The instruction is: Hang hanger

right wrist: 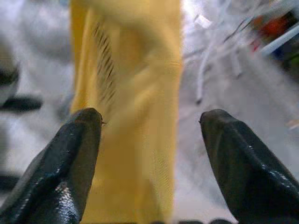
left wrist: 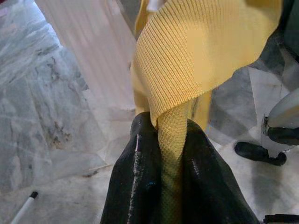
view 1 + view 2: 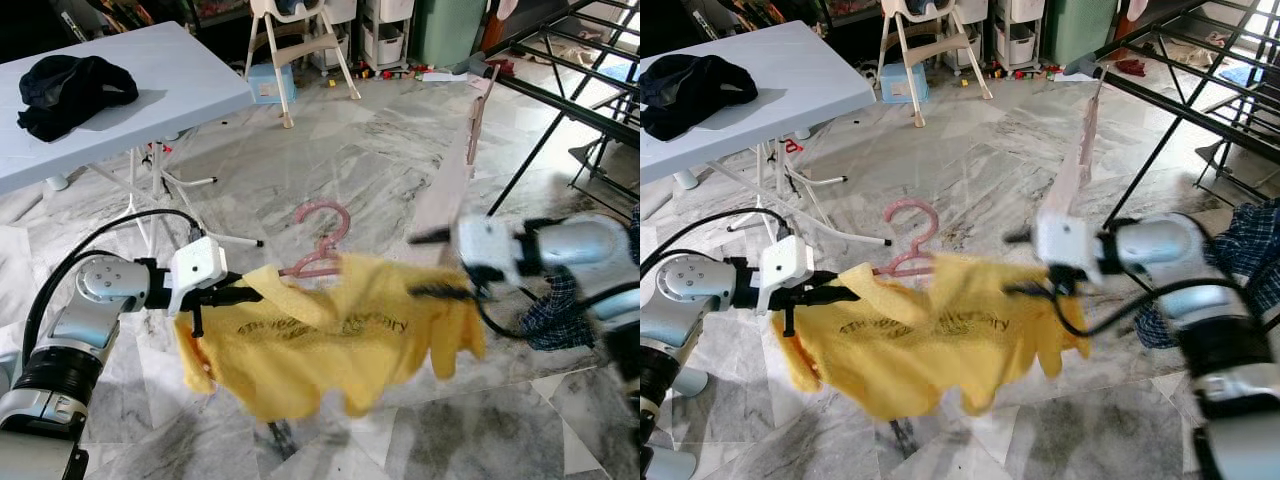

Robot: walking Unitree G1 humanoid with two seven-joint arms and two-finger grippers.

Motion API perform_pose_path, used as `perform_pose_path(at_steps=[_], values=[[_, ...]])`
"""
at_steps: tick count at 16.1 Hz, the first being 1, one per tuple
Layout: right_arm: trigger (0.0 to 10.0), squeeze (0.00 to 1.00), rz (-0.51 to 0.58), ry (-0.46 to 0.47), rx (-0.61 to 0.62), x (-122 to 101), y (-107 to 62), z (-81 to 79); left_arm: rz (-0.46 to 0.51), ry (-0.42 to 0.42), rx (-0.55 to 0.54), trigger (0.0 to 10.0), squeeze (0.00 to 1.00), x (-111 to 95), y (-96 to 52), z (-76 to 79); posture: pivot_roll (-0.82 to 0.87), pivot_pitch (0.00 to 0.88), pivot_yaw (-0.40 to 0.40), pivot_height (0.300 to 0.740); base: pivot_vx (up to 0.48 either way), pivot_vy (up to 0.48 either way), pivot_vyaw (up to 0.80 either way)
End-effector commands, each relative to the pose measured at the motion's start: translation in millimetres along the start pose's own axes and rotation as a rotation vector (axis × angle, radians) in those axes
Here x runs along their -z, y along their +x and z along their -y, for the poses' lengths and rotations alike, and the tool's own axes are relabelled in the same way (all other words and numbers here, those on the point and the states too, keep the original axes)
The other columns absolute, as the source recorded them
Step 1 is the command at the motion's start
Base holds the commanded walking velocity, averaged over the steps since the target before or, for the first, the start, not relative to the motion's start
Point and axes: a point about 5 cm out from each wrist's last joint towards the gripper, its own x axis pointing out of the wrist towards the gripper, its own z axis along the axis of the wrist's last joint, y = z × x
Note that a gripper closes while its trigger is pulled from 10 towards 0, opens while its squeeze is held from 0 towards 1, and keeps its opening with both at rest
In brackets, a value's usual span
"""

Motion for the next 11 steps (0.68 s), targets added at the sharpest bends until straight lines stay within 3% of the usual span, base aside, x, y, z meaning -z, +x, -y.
perform_pose_path(at_steps=[1, 5, 8, 11], values=[[10.0, 1.00, -0.029, -0.017, -0.046, 1, -1.4, -2.5, 0.013, 0.041, -0.035, 0.0, 0.00, -8, -5.4, -8.7, -0.13, 0.070, 0.063, 0.740, 0.000, 0.000, 0.00], [10.0, 1.00, -0.066, -0.035, -0.031, 4, -13.2, 3.5, 0.014, 0.050, -0.043, 0.0, 0.00, -9, -7.3, -11.2, -0.13, 0.071, 0.062, 0.740, 0.000, 0.000, 0.00], [10.0, 1.00, 0.043, -0.040, 0.016, -12, -6.1, 12.0, 0.025, 0.060, -0.038, 0.0, 0.00, -11, -4.3, -10.2, -0.13, 0.073, 0.056, 0.740, 0.000, 0.000, 0.00], [10.0, 1.00, 0.130, -0.049, -0.009, -19, 15.8, 1.8, 0.041, 0.080, -0.035, 0.0, 0.00, -15, -0.7, -9.4, -0.13, 0.077, 0.046, 0.740, 0.000, 0.000, 0.00]])
